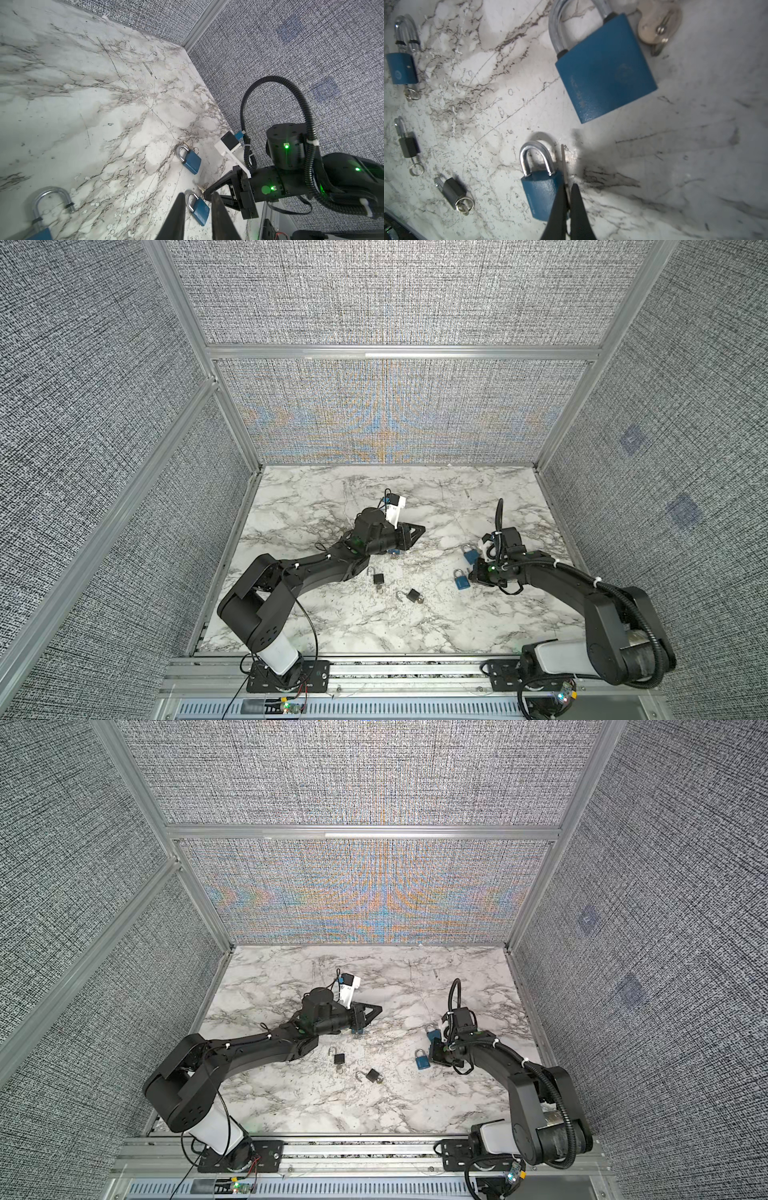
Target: Lock with the key
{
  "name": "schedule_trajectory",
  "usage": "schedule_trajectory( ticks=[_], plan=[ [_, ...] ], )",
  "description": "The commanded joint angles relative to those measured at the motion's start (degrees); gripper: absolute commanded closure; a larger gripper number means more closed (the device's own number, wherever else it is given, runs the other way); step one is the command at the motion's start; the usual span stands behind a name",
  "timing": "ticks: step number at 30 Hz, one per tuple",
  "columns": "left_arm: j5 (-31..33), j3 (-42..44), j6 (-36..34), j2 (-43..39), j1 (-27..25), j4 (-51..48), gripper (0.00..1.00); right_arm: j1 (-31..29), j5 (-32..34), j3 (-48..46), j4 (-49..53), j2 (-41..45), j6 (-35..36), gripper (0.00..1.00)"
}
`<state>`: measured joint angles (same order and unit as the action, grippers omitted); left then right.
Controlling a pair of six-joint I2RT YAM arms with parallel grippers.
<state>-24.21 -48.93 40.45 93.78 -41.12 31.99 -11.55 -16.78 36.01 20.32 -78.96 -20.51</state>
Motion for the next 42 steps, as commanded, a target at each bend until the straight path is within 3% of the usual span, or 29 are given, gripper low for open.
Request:
schedule_trajectory(
  ticks=[1,8,12,23,28,33,42],
  plan=[
    [-1.45,-0.03,0.21,0.52,0.12,2.84,0.75,-0.32,0.86,0.07,-0.43,0.02,0.26,0.95],
    [-1.9,0.39,0.6,0.88,0.25,3.26,0.75,-0.76,1.36,-0.13,0.11,0.38,0.3,0.89],
    [-1.91,0.71,0.61,0.67,0.25,3.34,0.75,-0.92,1.98,-0.02,0.51,0.78,0.34,0.8],
    [1.09,3.86,0.01,-3.11,0.86,3.11,0.75,-2.68,3.24,1.94,3.43,4.76,0.19,0.77],
    [2.25,6.98,1.06,-5.61,2.65,2.58,0.75,-8.13,6.12,4.01,4.49,8.86,0.2,0.77],
    [-0.16,14.01,7.01,-7.97,7.11,7.62,0.75,-16.72,10.12,6.84,5.0,10.49,1.87,0.74],
    [-0.43,27.34,14.08,-13.53,11.7,17.13,0.75,-33.03,16.73,9.94,1.45,5.0,2.54,0.65]
  ],
)
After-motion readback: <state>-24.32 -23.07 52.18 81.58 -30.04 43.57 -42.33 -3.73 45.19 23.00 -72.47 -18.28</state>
